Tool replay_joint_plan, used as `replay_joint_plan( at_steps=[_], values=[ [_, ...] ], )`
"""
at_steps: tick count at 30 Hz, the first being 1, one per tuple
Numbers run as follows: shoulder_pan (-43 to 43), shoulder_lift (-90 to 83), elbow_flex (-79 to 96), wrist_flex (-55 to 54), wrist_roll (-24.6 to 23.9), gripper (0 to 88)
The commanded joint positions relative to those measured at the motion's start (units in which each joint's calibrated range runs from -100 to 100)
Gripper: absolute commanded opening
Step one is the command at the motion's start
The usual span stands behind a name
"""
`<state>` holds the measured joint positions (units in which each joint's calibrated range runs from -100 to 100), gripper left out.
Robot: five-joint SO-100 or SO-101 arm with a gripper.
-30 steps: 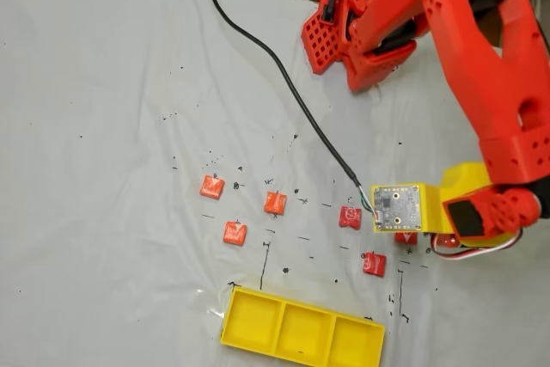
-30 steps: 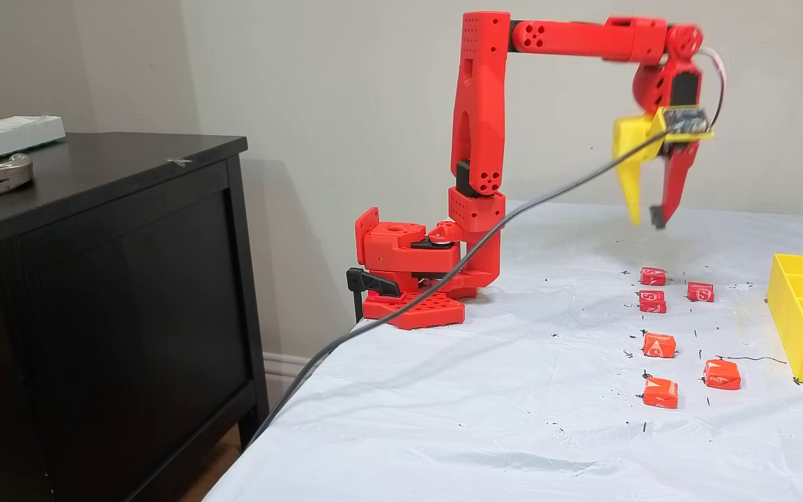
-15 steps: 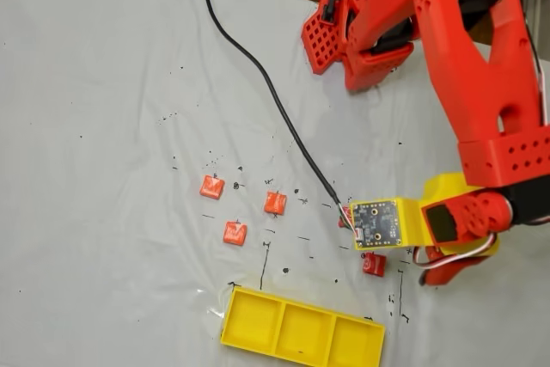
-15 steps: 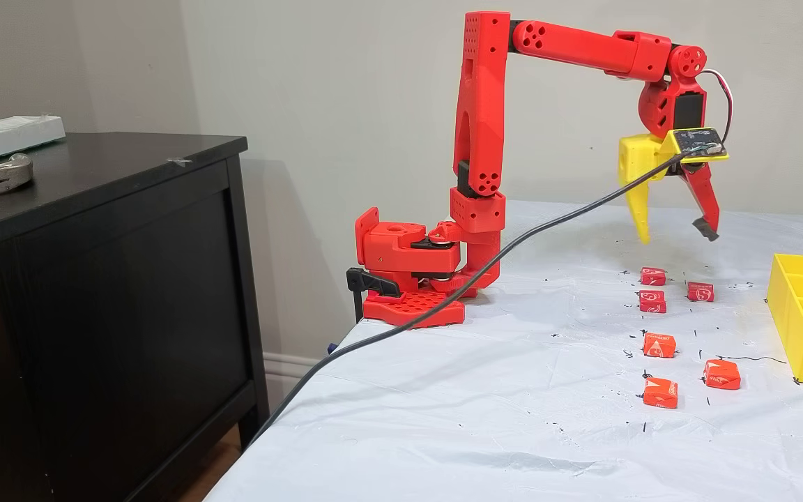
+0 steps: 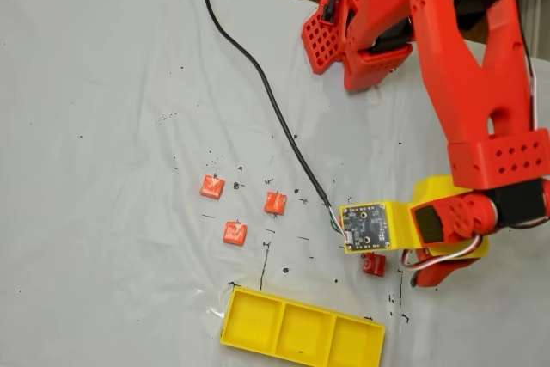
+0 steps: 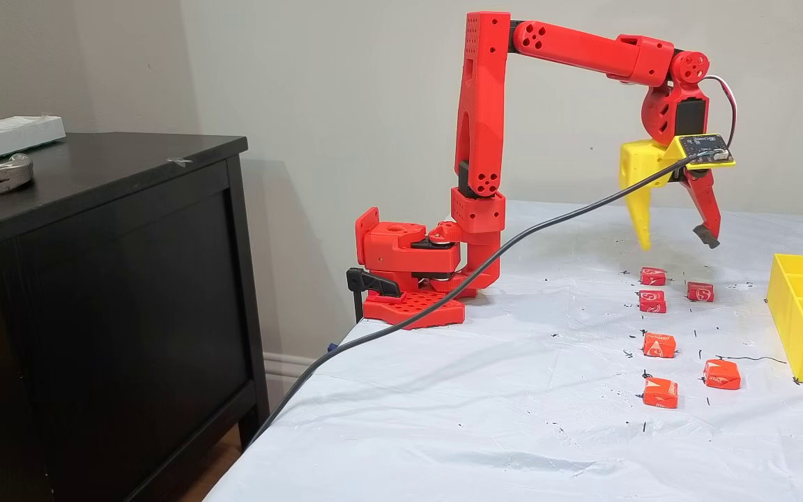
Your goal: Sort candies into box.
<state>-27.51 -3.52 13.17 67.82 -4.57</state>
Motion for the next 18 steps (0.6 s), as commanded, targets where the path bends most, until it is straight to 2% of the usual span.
replay_joint_plan(
  at_steps=[1, 18],
  values=[
    [0.5, -1.7, -1.4, 0.2, 0.4, 31.2],
    [-2.1, -0.1, 8.4, -9.5, -1.8, 29.7]
  ],
)
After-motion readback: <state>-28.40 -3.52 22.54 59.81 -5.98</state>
